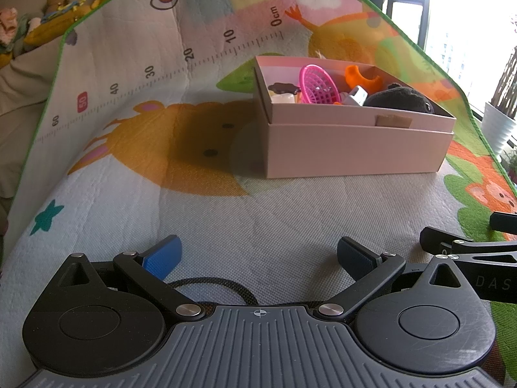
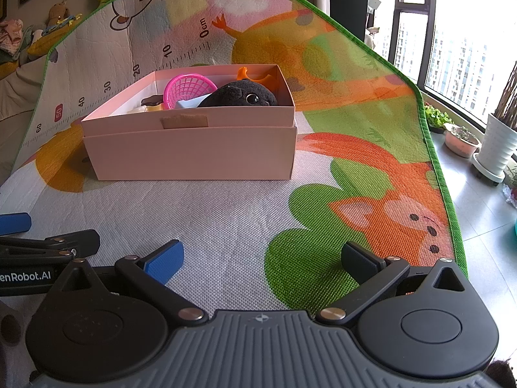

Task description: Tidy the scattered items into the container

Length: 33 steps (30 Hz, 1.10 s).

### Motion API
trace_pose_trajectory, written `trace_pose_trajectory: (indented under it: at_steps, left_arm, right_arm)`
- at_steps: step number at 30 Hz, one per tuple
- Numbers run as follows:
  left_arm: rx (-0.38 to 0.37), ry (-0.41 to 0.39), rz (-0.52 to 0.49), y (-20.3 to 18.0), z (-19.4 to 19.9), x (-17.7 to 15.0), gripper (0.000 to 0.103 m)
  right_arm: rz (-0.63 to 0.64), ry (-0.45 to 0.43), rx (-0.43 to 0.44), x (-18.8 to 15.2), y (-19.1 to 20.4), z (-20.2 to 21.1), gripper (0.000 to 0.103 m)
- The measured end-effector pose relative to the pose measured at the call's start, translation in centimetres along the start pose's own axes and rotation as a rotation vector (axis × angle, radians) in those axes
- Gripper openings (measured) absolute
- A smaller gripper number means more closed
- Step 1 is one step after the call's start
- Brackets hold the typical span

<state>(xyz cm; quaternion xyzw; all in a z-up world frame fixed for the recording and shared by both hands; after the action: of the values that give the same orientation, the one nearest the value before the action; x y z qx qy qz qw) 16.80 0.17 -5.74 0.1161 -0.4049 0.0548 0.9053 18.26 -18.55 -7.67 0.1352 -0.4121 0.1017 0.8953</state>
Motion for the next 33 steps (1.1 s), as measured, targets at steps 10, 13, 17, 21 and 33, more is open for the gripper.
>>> trace_pose_trajectory:
  at_steps: [10, 13, 17, 21, 33]
  left_arm:
    - [0.001, 0.0, 0.0, -0.01, -0.01, -0.01, 0.103]
    - [0.001, 0.003, -0.001, 0.01, -0.03, 0.02, 0.103]
    - [0.002, 0.013, -0.007, 0.0, -0.1, 0.14, 0.103]
    - [0.002, 0.014, -0.007, -0.01, -0.12, 0.17, 0.103]
    - [0.001, 0.014, -0.007, 0.01, -0.11, 0.15, 0.103]
  right_arm:
    - [0.0, 0.0, 0.001, -0.02, 0.03, 0.0, 0.103]
    - [0.0, 0.0, 0.0, -0.02, 0.03, -0.01, 0.103]
    - [0.0, 0.0, 0.001, -0.01, 0.0, -0.01, 0.103]
    - [0.0, 0.0, 0.0, -0.01, -0.02, 0.0, 0.103]
    - [0.0, 0.0, 0.001, -0.02, -0.02, -0.01, 0.103]
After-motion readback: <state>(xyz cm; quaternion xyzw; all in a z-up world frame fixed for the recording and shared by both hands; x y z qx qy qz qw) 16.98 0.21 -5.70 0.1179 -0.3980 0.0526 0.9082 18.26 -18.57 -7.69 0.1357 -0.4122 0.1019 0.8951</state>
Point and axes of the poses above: each gripper's, at about its wrist camera, not at the fingertips, and z roughly against the way its jaws point, y to its left, x to its top, the point moved 8 cm from there along -z, roughly the way its jaws point, and after that the axes turned 14 degrees about x, right-handed, at the moved point
